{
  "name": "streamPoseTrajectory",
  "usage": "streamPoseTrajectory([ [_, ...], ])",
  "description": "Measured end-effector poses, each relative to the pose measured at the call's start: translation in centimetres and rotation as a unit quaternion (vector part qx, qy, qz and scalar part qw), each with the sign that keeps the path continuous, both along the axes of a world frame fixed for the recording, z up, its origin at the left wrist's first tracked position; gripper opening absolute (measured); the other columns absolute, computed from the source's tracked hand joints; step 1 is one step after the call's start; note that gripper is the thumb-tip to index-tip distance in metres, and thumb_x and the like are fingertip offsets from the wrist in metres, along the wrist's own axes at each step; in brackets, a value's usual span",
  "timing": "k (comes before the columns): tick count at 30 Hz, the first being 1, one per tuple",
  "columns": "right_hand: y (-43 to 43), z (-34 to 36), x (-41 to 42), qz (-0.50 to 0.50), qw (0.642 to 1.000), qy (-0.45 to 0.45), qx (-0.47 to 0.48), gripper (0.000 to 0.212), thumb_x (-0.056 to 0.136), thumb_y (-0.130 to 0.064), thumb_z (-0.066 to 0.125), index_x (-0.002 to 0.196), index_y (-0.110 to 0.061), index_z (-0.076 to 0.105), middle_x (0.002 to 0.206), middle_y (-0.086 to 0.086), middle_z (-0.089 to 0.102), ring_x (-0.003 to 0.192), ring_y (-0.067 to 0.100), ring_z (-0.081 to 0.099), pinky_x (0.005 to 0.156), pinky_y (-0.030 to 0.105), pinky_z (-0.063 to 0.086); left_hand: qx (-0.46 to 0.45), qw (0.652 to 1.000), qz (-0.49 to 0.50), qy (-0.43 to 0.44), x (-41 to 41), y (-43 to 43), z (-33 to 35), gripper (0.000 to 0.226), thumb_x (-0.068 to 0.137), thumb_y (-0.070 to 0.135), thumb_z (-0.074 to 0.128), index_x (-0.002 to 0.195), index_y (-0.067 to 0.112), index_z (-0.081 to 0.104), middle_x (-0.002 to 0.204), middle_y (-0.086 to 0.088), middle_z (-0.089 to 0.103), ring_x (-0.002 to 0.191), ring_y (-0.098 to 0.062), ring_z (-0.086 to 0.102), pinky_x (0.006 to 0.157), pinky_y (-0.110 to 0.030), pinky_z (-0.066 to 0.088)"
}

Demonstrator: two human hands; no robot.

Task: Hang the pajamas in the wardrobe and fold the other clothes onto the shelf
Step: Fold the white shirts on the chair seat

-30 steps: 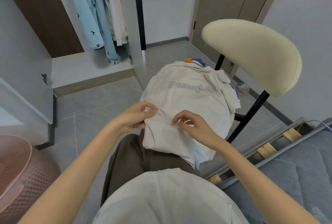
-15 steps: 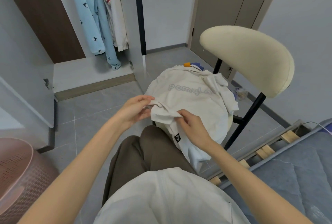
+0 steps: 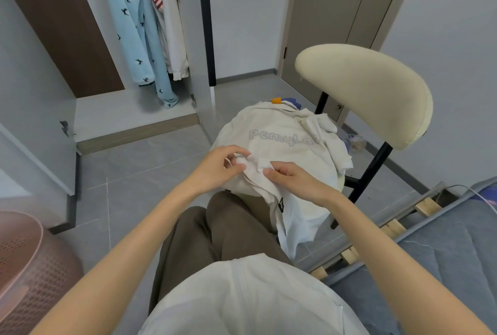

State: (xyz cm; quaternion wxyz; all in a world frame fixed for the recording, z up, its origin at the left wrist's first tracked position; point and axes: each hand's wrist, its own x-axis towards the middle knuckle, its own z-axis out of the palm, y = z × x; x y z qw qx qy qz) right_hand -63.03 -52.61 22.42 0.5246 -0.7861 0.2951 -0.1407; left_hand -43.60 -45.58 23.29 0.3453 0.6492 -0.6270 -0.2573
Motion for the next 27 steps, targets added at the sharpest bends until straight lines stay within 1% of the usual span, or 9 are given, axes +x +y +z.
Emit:
streamPoseTrajectory([
  [2, -0.2, 0.1, -0.3, 0.003, 1.000, 0.017, 0.006, 0.031, 0.102, -0.021, 0.043, 0.074, -0.012, 0.052, 0.064, -0.019, 0.051, 0.060, -0.005, 0.045, 0.064, 0.008, 0.035, 0.015, 0.998, 0.004, -0.065, 0.5, -0.2, -0.3, 0.020, 0.087, 0.022, 0.066, 0.106, 0.023, 0.064, 0.098, -0.004, 0.054, 0.083, -0.012, 0.051, 0.072, -0.011, 0.039],
  [6, -0.7, 0.0, -0.7, 0.005, 0.999, 0.028, 0.024, 0.030, 0.101, -0.028, 0.044, 0.081, -0.010, 0.057, 0.073, -0.016, 0.055, 0.068, -0.006, 0.049, 0.069, 0.008, 0.039, 0.079, 0.991, -0.061, -0.091, 1.4, 0.0, -0.3, 0.039, 0.077, 0.036, 0.075, 0.112, 0.027, 0.061, 0.112, 0.007, 0.051, 0.095, -0.003, 0.050, 0.078, -0.007, 0.040],
  [9, -0.6, 0.2, -0.7, 0.007, 0.999, 0.026, 0.043, 0.029, 0.102, -0.028, 0.043, 0.078, -0.026, 0.059, 0.072, -0.024, 0.059, 0.071, -0.010, 0.053, 0.070, 0.004, 0.039, 0.066, 0.994, -0.053, -0.071, 1.3, 0.3, -0.4, 0.025, 0.077, 0.028, 0.077, 0.098, 0.025, 0.063, 0.100, 0.013, 0.057, 0.085, -0.003, 0.055, 0.072, -0.006, 0.044],
  [12, -0.5, 0.4, -0.8, 0.017, 0.998, 0.025, 0.050, 0.026, 0.102, -0.029, 0.042, 0.089, -0.030, 0.064, 0.084, -0.024, 0.065, 0.081, -0.011, 0.058, 0.075, 0.004, 0.040, 0.032, 0.998, -0.005, -0.059, 0.7, 0.2, -0.3, 0.008, 0.088, 0.010, 0.062, 0.088, 0.018, 0.061, 0.094, 0.005, 0.062, 0.083, -0.015, 0.060, 0.076, -0.021, 0.050],
  [15, -0.8, 0.1, -0.6, -0.014, 0.999, 0.023, 0.028, 0.024, 0.102, -0.028, 0.042, 0.095, -0.015, 0.060, 0.087, -0.008, 0.062, 0.078, -0.003, 0.056, 0.077, 0.014, 0.043, 0.038, 0.997, 0.035, 0.053, -0.2, 0.0, 1.4, 0.009, 0.094, 0.005, 0.045, 0.091, 0.011, 0.051, 0.089, -0.008, 0.058, 0.064, -0.014, 0.063, 0.065, -0.027, 0.055],
  [18, -0.7, -0.4, -0.1, -0.045, 0.999, 0.013, 0.007, 0.010, 0.099, -0.016, 0.043, 0.109, -0.019, 0.046, 0.087, 0.012, 0.052, 0.079, 0.013, 0.048, 0.077, 0.028, 0.039, 0.003, 0.996, 0.038, 0.075, -1.6, -0.5, 3.8, 0.014, 0.093, 0.006, 0.043, 0.085, 0.017, 0.044, 0.079, -0.007, 0.054, 0.045, -0.009, 0.054, 0.050, -0.022, 0.047],
  [21, 0.5, -0.8, 0.2, -0.123, 0.982, -0.095, -0.108, 0.035, 0.081, -0.013, 0.054, 0.109, -0.030, 0.041, 0.103, -0.005, 0.051, 0.089, 0.014, 0.050, 0.079, 0.021, 0.042, -0.049, 0.994, 0.042, 0.088, -3.0, -1.0, 6.3, 0.016, 0.087, 0.001, 0.045, 0.085, 0.017, 0.047, 0.071, 0.000, 0.050, 0.039, -0.010, 0.049, 0.045, -0.019, 0.041],
  [24, 1.7, -0.7, 0.5, -0.197, 0.939, -0.172, -0.225, 0.026, 0.076, -0.027, 0.062, 0.095, -0.031, 0.044, 0.096, -0.015, 0.050, 0.087, 0.010, 0.051, 0.074, 0.015, 0.041, -0.055, 0.991, 0.024, 0.118, -3.3, -1.2, 7.9, 0.016, 0.086, -0.003, 0.045, 0.088, 0.011, 0.054, 0.073, -0.003, 0.049, 0.041, -0.013, 0.050, 0.045, -0.022, 0.045],
  [27, 2.6, -0.6, 1.2, -0.233, 0.899, -0.150, -0.339, 0.028, 0.078, -0.040, 0.066, 0.089, -0.032, 0.042, 0.088, -0.017, 0.045, 0.080, 0.005, 0.047, 0.068, 0.015, 0.040, -0.056, 0.992, 0.007, 0.111, -3.4, -1.0, 8.5, 0.019, 0.086, -0.001, 0.046, 0.082, 0.013, 0.058, 0.072, -0.003, 0.051, 0.036, -0.016, 0.046, 0.043, -0.017, 0.038],
])
